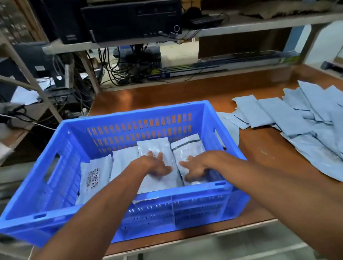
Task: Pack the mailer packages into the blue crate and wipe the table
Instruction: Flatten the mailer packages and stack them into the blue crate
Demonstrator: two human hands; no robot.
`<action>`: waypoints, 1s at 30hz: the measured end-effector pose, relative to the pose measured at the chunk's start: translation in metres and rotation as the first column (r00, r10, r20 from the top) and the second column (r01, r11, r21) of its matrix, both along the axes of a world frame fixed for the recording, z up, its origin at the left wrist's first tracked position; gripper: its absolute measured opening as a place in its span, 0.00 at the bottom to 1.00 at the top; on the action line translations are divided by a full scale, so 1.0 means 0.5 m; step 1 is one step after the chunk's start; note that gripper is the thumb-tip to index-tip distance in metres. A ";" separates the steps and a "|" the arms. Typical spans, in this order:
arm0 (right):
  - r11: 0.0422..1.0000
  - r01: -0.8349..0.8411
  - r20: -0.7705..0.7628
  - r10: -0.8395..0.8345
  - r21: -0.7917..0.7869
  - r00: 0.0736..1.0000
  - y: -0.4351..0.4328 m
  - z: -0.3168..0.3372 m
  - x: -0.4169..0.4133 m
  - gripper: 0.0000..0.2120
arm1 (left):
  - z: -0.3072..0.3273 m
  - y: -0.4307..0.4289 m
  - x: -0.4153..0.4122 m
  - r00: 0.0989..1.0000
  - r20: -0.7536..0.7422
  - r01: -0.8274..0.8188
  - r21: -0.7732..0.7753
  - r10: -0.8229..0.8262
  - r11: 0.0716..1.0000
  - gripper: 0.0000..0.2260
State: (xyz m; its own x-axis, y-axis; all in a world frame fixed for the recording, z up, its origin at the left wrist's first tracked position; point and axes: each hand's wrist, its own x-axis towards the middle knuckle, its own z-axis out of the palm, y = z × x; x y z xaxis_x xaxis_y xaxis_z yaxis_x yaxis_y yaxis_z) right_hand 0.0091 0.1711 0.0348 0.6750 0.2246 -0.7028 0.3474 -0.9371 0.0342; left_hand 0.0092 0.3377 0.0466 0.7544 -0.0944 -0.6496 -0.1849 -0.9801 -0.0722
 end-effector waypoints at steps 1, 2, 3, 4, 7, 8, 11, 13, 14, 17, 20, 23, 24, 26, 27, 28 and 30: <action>0.998 -0.019 0.088 0.014 0.062 0.996 0.000 0.016 -0.003 0.30 | 0.001 -0.005 0.002 0.998 0.067 0.002 -0.001 -0.002 1.000 0.35; 0.984 -0.033 0.225 -0.008 0.175 0.974 -0.004 0.036 -0.004 0.24 | 0.001 -0.010 0.008 0.986 0.165 -0.004 -0.029 0.009 1.000 0.34; 0.948 -0.032 0.363 -0.090 0.316 0.927 -0.012 0.064 -0.004 0.20 | 0.006 -0.017 0.014 0.958 0.285 -0.016 -0.087 0.041 0.996 0.33; 0.888 -0.045 0.475 -0.202 0.458 0.856 -0.030 0.094 -0.001 0.17 | 0.016 -0.030 0.021 0.914 0.398 -0.013 -0.172 0.081 0.985 0.31; 0.700 -0.147 0.606 -0.470 0.699 0.641 -0.129 0.178 0.014 0.14 | 0.070 -0.113 0.034 0.801 0.583 0.161 -0.427 0.135 0.890 0.26; 0.651 -0.147 0.591 -0.541 0.745 0.598 -0.176 0.189 0.022 0.14 | 0.093 -0.154 0.031 0.783 0.608 0.226 -0.479 0.135 0.848 0.26; 0.617 0.010 0.524 -0.676 0.787 0.518 -0.337 0.169 0.035 0.13 | 0.130 -0.294 0.026 0.747 0.656 0.337 -0.520 0.113 0.785 0.26; 0.651 0.148 0.508 -0.696 0.744 0.508 -0.436 0.120 0.027 0.11 | 0.125 -0.391 0.024 0.762 0.645 0.346 -0.487 0.063 0.802 0.26; 0.659 0.214 0.492 -0.704 0.721 0.512 -0.487 0.087 0.018 0.11 | 0.116 -0.443 0.023 0.793 0.608 0.319 -0.453 0.027 0.833 0.26; 0.630 0.417 0.430 -0.765 0.655 0.480 -0.622 -0.008 -0.021 0.16 | 0.061 -0.571 0.023 0.912 0.409 0.135 -0.357 0.025 0.924 0.29; 0.674 0.447 0.467 -0.734 0.588 0.493 -0.725 -0.079 -0.063 0.20 | -0.025 -0.649 0.045 0.945 0.300 -0.047 -0.269 0.130 0.962 0.30; 0.791 0.356 0.582 -0.609 0.497 0.540 -0.783 -0.140 -0.096 0.23 | -0.094 -0.661 0.082 0.931 0.315 -0.107 -0.252 0.186 0.962 0.30; 0.819 0.357 0.587 -0.572 0.450 0.572 -0.792 -0.164 -0.102 0.26 | -0.113 -0.652 0.093 0.924 0.332 -0.109 -0.241 0.188 0.964 0.31; 0.851 0.369 0.574 -0.525 0.375 0.629 -0.801 -0.201 -0.109 0.30 | -0.152 -0.623 0.108 0.925 0.320 -0.138 -0.219 0.205 0.966 0.32; 0.863 0.366 0.573 -0.505 0.349 0.646 -0.800 -0.217 -0.108 0.31 | -0.170 -0.609 0.110 0.930 0.301 -0.153 -0.210 0.212 0.966 0.32; 0.871 0.358 0.581 -0.491 0.336 0.649 -0.798 -0.227 -0.104 0.31 | -0.183 -0.600 0.109 0.933 0.290 -0.157 -0.205 0.213 0.966 0.32; 0.869 0.358 0.573 -0.495 0.343 0.653 -0.782 -0.228 -0.099 0.31 | -0.194 -0.600 0.086 0.931 0.293 -0.153 -0.221 0.216 0.963 0.31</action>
